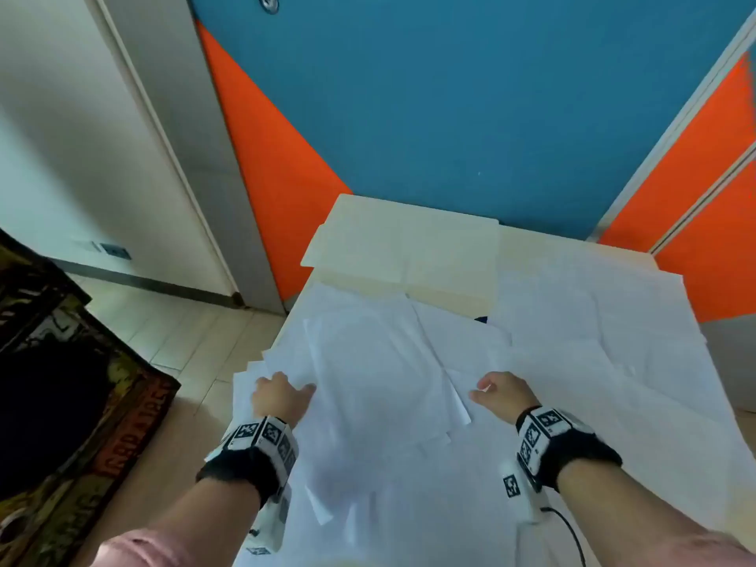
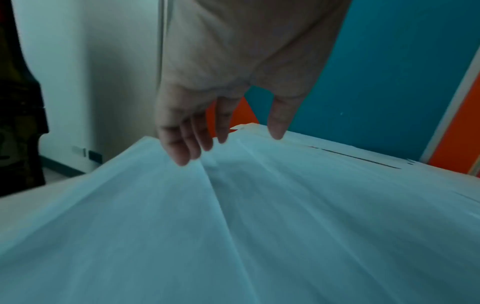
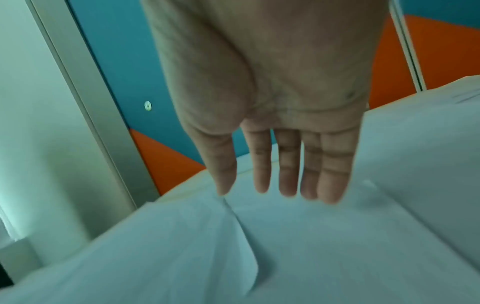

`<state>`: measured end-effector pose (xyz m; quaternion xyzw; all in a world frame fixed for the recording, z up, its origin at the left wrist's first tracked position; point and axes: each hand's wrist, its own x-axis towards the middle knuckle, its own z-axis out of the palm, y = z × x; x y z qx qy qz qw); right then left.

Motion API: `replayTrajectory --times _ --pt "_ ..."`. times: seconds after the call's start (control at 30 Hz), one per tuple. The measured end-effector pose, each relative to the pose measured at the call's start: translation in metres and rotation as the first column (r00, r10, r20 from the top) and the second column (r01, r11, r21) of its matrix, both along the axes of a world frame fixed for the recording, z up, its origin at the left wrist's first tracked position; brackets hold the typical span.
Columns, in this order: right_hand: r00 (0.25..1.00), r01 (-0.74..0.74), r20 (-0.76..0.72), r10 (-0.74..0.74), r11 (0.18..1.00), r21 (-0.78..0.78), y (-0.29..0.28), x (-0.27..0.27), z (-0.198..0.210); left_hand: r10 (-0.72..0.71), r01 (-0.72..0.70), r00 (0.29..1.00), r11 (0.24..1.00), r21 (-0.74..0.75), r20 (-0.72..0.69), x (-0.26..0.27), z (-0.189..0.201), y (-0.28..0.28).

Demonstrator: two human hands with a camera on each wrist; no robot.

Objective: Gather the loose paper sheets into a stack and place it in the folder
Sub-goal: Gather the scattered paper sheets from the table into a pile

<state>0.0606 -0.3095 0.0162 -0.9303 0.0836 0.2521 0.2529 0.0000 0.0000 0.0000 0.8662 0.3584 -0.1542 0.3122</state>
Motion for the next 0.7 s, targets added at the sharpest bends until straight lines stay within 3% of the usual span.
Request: replayTrajectory --times 0.1,0.2,0.43,0.6,0.7 --pt "0.995 0.084 0.053 -0.084 0.996 -0.006 0.017 0.007 -0.014 0.192 -0.187 0.979 0.980 0.073 -0.074 -0.005 -0.004 0.002" --pt "0.997 0.065 -0.025 -0.069 0.986 -0.151 0.041 0.010 -0.018 0.280 -0.276 0.957 0.959 0.066 -0.078 -0.007 -0.007 -0.005" --pt "0.998 -0.048 -0.052 0.040 0.986 -0.162 0.089 0.010 -0.033 0.412 -0.384 0.910 0.880 -0.280 0.045 0.026 -0.010 -0.013" --pt "0.995 -0.091 0.017 0.096 0.978 -0.188 0.095 0.009 -0.037 0.395 -0.300 0.911 0.832 -0.467 0.119 0.028 -0.022 -0.005" --pt "0.995 -0.100 -0.011 0.100 0.984 -0.146 0.095 0.010 -0.040 0.441 -0.289 0.890 0.744 -0.603 0.118 0.028 -0.021 -0.002"
